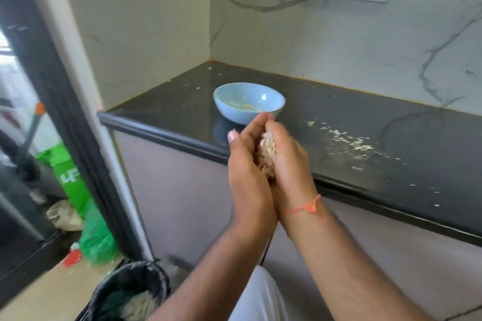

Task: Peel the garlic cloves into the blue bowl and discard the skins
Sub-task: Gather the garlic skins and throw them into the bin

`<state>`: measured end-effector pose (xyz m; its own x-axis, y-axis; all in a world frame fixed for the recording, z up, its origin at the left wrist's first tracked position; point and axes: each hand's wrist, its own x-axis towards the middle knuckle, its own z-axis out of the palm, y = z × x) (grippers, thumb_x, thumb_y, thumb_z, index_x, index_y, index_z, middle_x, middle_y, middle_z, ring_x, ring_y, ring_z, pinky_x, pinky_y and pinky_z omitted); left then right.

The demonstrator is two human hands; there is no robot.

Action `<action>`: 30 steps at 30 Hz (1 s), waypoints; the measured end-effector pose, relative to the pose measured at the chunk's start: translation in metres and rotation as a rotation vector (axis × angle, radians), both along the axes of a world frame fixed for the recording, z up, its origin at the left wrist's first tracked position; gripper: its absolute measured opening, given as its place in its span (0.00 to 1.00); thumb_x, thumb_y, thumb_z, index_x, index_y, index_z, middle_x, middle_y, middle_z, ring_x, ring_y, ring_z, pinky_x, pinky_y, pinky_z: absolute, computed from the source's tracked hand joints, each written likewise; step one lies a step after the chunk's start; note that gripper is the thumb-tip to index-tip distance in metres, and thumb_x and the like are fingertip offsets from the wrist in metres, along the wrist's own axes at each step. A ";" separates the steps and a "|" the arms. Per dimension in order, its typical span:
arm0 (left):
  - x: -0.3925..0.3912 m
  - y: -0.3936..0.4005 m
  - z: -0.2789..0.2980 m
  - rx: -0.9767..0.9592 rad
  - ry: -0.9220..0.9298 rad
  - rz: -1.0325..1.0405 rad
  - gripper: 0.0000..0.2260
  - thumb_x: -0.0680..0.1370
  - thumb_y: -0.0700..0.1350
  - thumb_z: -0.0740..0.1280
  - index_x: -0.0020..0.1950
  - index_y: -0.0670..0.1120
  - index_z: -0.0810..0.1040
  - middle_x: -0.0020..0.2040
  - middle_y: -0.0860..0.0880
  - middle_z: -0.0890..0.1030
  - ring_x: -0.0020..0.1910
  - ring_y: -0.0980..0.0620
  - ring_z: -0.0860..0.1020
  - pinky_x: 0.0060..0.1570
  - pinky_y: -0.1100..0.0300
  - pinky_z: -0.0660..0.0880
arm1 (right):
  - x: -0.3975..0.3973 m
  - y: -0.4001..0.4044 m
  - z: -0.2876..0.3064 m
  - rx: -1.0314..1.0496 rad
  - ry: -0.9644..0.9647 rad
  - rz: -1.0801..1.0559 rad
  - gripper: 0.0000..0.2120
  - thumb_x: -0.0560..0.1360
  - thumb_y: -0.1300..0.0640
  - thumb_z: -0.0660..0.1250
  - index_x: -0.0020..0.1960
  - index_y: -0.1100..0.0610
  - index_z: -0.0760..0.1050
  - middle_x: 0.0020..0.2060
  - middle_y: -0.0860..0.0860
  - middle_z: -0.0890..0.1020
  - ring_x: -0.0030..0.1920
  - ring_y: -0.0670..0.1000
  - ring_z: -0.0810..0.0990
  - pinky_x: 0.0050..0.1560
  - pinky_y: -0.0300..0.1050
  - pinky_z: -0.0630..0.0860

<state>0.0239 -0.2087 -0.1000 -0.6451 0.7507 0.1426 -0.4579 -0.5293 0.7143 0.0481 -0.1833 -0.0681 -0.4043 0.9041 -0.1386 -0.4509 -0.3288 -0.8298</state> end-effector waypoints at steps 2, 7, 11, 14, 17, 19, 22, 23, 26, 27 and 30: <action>-0.015 -0.030 -0.026 -0.031 -0.043 0.057 0.27 0.89 0.56 0.45 0.70 0.46 0.79 0.64 0.48 0.85 0.66 0.50 0.81 0.71 0.50 0.73 | -0.014 -0.026 -0.024 -0.035 -0.069 0.067 0.12 0.81 0.54 0.68 0.54 0.63 0.82 0.45 0.59 0.87 0.44 0.55 0.87 0.41 0.45 0.82; -0.065 -0.078 -0.100 -0.184 -0.219 0.255 0.29 0.89 0.56 0.45 0.59 0.44 0.84 0.52 0.47 0.89 0.50 0.51 0.85 0.54 0.56 0.78 | -0.062 -0.078 -0.098 -0.136 -0.256 0.244 0.13 0.83 0.55 0.66 0.51 0.64 0.83 0.45 0.62 0.87 0.45 0.58 0.88 0.44 0.47 0.82; -0.101 -0.103 -0.169 -0.310 -0.366 0.366 0.31 0.89 0.56 0.46 0.55 0.42 0.86 0.43 0.44 0.86 0.40 0.49 0.82 0.43 0.57 0.77 | -0.098 -0.106 -0.157 -0.244 -0.345 0.329 0.12 0.83 0.60 0.65 0.43 0.62 0.82 0.37 0.58 0.87 0.38 0.54 0.87 0.42 0.44 0.81; -0.123 -0.115 -0.219 -0.413 -0.486 0.436 0.31 0.89 0.55 0.47 0.50 0.43 0.87 0.43 0.41 0.85 0.40 0.45 0.81 0.45 0.55 0.77 | -0.119 -0.113 -0.205 -0.350 -0.439 0.358 0.13 0.82 0.60 0.63 0.41 0.61 0.81 0.34 0.56 0.86 0.35 0.53 0.86 0.42 0.45 0.80; -0.140 -0.131 -0.257 -0.522 -0.647 0.520 0.29 0.88 0.53 0.50 0.47 0.43 0.87 0.42 0.43 0.87 0.40 0.47 0.83 0.45 0.56 0.79 | -0.139 -0.122 -0.253 -0.457 -0.521 0.399 0.11 0.82 0.58 0.63 0.45 0.59 0.81 0.39 0.55 0.86 0.42 0.55 0.86 0.47 0.49 0.80; -0.152 -0.141 -0.278 -0.540 -0.779 0.559 0.27 0.88 0.52 0.50 0.47 0.42 0.85 0.39 0.44 0.87 0.39 0.48 0.84 0.42 0.58 0.79 | -0.152 -0.130 -0.277 -0.524 -0.570 0.408 0.10 0.82 0.60 0.63 0.45 0.59 0.81 0.40 0.55 0.85 0.41 0.55 0.84 0.46 0.47 0.81; -0.169 -0.153 -0.308 -0.577 -0.925 0.616 0.25 0.88 0.49 0.51 0.46 0.40 0.83 0.41 0.42 0.85 0.38 0.45 0.83 0.42 0.56 0.80 | -0.168 -0.141 -0.304 -0.604 -0.633 0.452 0.12 0.83 0.61 0.61 0.43 0.60 0.78 0.36 0.55 0.84 0.37 0.54 0.85 0.41 0.46 0.80; -0.175 -0.158 -0.316 -0.609 -0.955 0.642 0.24 0.87 0.48 0.52 0.46 0.39 0.83 0.41 0.42 0.84 0.38 0.45 0.82 0.43 0.55 0.80 | -0.174 -0.145 -0.314 -0.620 -0.663 0.470 0.13 0.84 0.61 0.60 0.43 0.59 0.78 0.36 0.55 0.84 0.36 0.53 0.85 0.41 0.47 0.80; -0.194 -0.163 -0.342 -0.675 -1.025 0.691 0.23 0.85 0.46 0.53 0.43 0.39 0.84 0.43 0.41 0.85 0.38 0.44 0.83 0.42 0.55 0.80 | -0.193 -0.150 -0.326 -0.643 -0.754 0.504 0.11 0.84 0.61 0.58 0.48 0.60 0.78 0.47 0.57 0.84 0.43 0.56 0.84 0.47 0.48 0.80; -0.202 -0.165 -0.347 -0.701 -1.067 0.708 0.23 0.85 0.45 0.54 0.42 0.39 0.84 0.44 0.41 0.85 0.37 0.43 0.83 0.42 0.55 0.80 | -0.200 -0.151 -0.331 -0.652 -0.746 0.501 0.10 0.84 0.61 0.58 0.51 0.60 0.78 0.49 0.58 0.83 0.46 0.57 0.84 0.47 0.48 0.80; -0.227 -0.167 -0.366 -0.767 -1.110 0.682 0.21 0.84 0.45 0.55 0.40 0.39 0.82 0.42 0.40 0.84 0.35 0.43 0.82 0.38 0.56 0.79 | -0.224 -0.151 -0.345 -0.675 -0.785 0.458 0.09 0.83 0.63 0.58 0.57 0.61 0.76 0.47 0.58 0.82 0.45 0.56 0.83 0.46 0.47 0.80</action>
<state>-0.2035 -0.3754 -0.4662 -0.4046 -0.0642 -0.9122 -0.7623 -0.5273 0.3753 -0.1756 -0.3345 -0.4131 -0.2642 0.3377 -0.9034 0.3948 -0.8168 -0.4207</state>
